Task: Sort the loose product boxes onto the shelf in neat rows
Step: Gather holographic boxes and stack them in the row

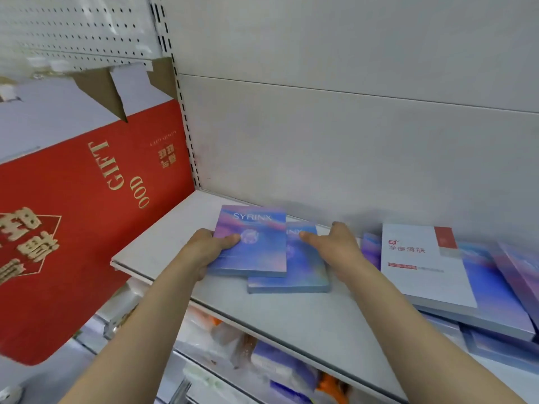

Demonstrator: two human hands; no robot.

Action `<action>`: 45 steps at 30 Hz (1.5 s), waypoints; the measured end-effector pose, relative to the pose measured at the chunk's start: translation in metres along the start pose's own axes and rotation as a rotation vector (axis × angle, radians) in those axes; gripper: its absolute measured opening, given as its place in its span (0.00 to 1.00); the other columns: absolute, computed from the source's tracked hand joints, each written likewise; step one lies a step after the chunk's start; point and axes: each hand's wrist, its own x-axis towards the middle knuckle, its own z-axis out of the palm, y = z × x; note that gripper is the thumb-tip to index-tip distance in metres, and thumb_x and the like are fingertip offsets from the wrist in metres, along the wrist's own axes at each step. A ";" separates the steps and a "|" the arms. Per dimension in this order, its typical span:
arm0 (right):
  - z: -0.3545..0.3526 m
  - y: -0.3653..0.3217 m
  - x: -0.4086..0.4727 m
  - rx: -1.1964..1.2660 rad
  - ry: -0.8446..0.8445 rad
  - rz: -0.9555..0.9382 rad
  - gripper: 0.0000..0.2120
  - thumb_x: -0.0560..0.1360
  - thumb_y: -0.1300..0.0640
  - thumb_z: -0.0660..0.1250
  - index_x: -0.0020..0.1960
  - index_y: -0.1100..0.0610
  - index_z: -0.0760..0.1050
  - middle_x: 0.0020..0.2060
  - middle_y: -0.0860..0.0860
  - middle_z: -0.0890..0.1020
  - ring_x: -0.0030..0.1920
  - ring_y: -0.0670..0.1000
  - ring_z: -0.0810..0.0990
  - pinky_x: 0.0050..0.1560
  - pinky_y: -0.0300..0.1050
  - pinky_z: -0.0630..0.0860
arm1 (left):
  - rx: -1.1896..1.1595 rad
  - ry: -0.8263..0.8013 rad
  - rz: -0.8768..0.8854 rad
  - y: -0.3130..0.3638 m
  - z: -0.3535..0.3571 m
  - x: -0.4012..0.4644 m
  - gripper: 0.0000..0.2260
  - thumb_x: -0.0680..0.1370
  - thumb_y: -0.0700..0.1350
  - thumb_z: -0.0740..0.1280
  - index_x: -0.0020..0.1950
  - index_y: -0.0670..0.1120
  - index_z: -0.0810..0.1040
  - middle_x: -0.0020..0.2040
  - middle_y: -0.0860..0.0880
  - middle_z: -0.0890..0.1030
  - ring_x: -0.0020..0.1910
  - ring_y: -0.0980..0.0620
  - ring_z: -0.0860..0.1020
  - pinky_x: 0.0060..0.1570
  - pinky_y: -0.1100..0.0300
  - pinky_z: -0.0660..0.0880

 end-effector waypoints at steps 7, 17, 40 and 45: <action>0.032 -0.007 -0.025 0.277 0.001 0.076 0.38 0.69 0.51 0.78 0.71 0.64 0.66 0.62 0.54 0.77 0.60 0.54 0.78 0.57 0.47 0.75 | -0.087 -0.133 0.027 -0.015 -0.016 -0.005 0.11 0.74 0.44 0.74 0.47 0.36 0.81 0.41 0.42 0.84 0.32 0.49 0.82 0.34 0.60 0.77; 0.015 -0.001 -0.086 0.516 0.133 0.023 0.07 0.72 0.67 0.74 0.50 0.62 0.80 0.42 0.55 0.86 0.36 0.49 0.85 0.34 0.40 0.80 | -0.146 -0.315 0.150 -0.019 -0.035 -0.019 0.11 0.76 0.44 0.72 0.55 0.41 0.79 0.50 0.43 0.85 0.49 0.43 0.83 0.55 0.48 0.79; -0.266 0.175 -0.291 0.619 0.715 -0.211 0.19 0.73 0.63 0.74 0.61 0.60 0.73 0.54 0.58 0.83 0.53 0.57 0.83 0.53 0.54 0.81 | -0.399 -0.442 0.588 0.015 0.204 -0.276 0.12 0.77 0.40 0.69 0.59 0.43 0.74 0.51 0.47 0.83 0.47 0.51 0.82 0.45 0.61 0.79; -0.336 0.248 -0.333 0.661 0.801 -0.196 0.15 0.72 0.69 0.71 0.57 0.62 0.74 0.51 0.61 0.83 0.48 0.57 0.83 0.55 0.57 0.78 | -0.435 -0.531 0.597 0.010 0.288 -0.342 0.13 0.77 0.40 0.70 0.61 0.43 0.74 0.53 0.48 0.83 0.49 0.53 0.82 0.45 0.64 0.78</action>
